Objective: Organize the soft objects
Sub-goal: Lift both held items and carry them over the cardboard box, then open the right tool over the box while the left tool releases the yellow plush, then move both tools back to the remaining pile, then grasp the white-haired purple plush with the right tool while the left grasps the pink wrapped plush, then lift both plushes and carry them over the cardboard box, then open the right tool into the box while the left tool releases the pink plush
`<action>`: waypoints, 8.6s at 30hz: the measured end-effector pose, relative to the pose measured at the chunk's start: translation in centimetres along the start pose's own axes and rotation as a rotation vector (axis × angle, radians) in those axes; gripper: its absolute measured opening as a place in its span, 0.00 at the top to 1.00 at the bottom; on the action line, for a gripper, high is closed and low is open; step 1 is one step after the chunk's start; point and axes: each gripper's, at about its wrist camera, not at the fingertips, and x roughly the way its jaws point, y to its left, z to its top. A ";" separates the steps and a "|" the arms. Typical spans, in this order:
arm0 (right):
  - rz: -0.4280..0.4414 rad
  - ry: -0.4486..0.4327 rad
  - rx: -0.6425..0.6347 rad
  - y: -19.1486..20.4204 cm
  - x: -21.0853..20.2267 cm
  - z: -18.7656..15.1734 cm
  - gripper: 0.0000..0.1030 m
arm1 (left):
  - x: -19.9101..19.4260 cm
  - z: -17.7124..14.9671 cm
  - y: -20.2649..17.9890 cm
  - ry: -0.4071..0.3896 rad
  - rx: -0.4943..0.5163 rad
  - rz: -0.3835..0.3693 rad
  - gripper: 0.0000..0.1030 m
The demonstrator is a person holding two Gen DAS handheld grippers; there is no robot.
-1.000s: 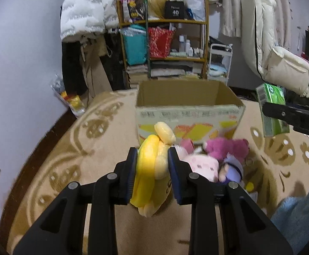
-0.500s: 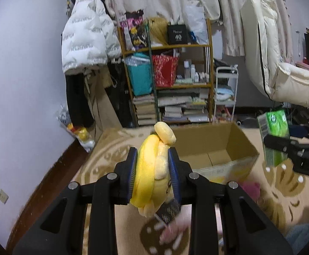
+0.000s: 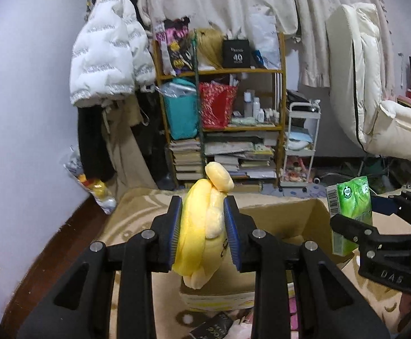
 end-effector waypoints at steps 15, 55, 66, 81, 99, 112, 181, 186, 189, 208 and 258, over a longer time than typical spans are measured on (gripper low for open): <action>0.030 0.101 0.005 -0.7 3.2 -1.5 0.42 | 4.4 -3.6 0.3 0.167 -0.057 -0.014 0.48; 0.022 0.094 0.066 0.4 -5.8 -6.2 0.00 | -4.8 -8.0 3.1 0.240 -0.012 0.057 0.00; 0.018 0.177 0.085 0.9 -3.8 -9.6 0.00 | -3.8 -11.3 2.6 0.298 0.007 0.018 0.00; 0.032 0.282 0.086 1.2 -0.6 -12.6 0.00 | 0.2 -15.8 1.3 0.426 0.030 -0.038 0.01; 0.040 0.380 0.140 1.0 2.3 -14.5 0.00 | 3.0 -18.0 0.5 0.513 0.054 -0.033 0.01; 0.032 0.415 0.134 1.2 3.2 -15.1 0.00 | 3.6 -18.8 0.0 0.539 0.062 -0.050 0.01; -0.045 0.044 0.065 1.1 -7.0 -8.2 0.38 | -9.6 -12.3 0.5 0.242 0.060 0.009 0.85; -0.057 0.004 0.072 0.6 -7.3 -6.4 0.38 | -10.5 -10.4 0.7 0.193 0.084 0.037 0.85; -0.069 -0.013 0.055 0.4 -7.3 -5.4 0.38 | -10.6 -9.1 0.8 0.162 0.093 0.045 0.85; -0.087 -0.139 0.002 0.2 -4.9 1.4 0.37 | -3.0 -2.9 1.0 0.097 0.075 0.027 0.85; -0.027 0.004 0.080 -1.3 -4.9 -2.1 0.00 | -2.3 -5.5 2.5 0.238 -0.024 -0.003 0.05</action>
